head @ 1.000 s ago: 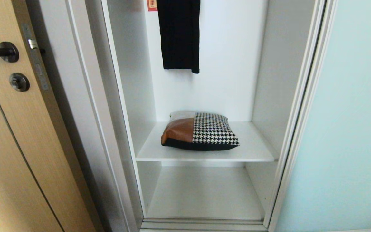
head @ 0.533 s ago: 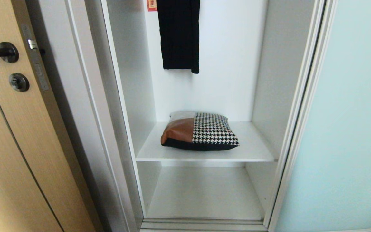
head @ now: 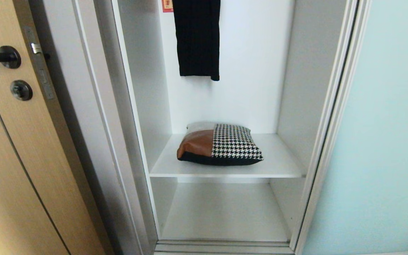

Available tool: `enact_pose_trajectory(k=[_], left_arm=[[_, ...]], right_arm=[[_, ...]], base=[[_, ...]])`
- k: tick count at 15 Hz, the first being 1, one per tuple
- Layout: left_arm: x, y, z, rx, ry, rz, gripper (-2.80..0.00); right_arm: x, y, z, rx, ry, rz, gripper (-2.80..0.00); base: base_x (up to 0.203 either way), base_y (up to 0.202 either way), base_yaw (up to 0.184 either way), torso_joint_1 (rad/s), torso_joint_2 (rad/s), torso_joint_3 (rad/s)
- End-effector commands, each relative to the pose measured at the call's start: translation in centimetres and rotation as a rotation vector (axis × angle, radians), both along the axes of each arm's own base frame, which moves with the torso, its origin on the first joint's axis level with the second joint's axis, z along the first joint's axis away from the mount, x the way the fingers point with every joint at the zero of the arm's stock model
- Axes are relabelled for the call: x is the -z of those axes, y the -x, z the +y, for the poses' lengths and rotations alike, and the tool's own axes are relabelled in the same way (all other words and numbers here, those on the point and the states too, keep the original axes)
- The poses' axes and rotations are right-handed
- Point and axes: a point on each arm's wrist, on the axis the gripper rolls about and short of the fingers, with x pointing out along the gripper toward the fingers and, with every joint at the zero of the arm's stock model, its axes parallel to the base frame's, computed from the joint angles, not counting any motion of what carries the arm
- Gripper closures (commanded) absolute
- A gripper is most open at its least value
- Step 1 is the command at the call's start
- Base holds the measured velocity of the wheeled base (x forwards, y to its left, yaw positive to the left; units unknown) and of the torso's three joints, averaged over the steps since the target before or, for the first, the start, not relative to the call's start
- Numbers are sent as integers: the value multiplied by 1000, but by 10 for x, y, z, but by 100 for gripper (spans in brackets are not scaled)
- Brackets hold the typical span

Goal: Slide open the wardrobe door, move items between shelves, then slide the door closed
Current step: Close the door

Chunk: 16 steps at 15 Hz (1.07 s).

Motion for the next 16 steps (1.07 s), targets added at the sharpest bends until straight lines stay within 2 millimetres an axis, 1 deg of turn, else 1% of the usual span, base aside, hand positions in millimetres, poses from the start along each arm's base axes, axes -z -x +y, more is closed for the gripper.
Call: enact_pose_trajectory(k=[1, 3, 6, 7, 8, 9, 10, 11, 14, 16], left_arm=[[0, 0, 0, -1, 0, 3, 0], [0, 0, 0, -1, 0, 3, 0], [0, 0, 0, -1, 0, 3, 0], [0, 0, 0, -1, 0, 3, 0], [0, 0, 0, -1, 0, 3, 0], [0, 0, 0, -1, 0, 3, 0], [0, 0, 0, -1, 0, 3, 0], [0, 0, 0, -1, 0, 3, 0], [0, 0, 0, -1, 0, 3, 0], [0, 0, 0, -1, 0, 3, 0]], right_arm=[[-25, -38, 4, -86, -16, 106, 0], [-37, -61, 10, -165, -55, 160, 0], [-53, -106, 20, -215, -117, 243, 0], [-58, -122, 21, -215, -139, 254, 0], [-64, -131, 17, -210, -169, 243, 0], [-69, -134, 12, -218, -194, 223, 0], [-76, -130, 9, -252, -211, 192, 0], [-81, -121, 9, -265, -212, 157, 0], [-76, -111, 9, -264, -213, 158, 0], [-78, -105, 9, -263, -213, 138, 0]], base=[[0, 0, 0, 0, 0, 0], [0, 0, 0, 0, 0, 0], [0, 0, 0, 0, 0, 0], [0, 0, 0, 0, 0, 0], [0, 0, 0, 0, 0, 0], [0, 0, 0, 0, 0, 0], [0, 0, 0, 0, 0, 0], [0, 0, 0, 0, 0, 0], [0, 0, 0, 0, 0, 0], [0, 0, 0, 0, 0, 0]])
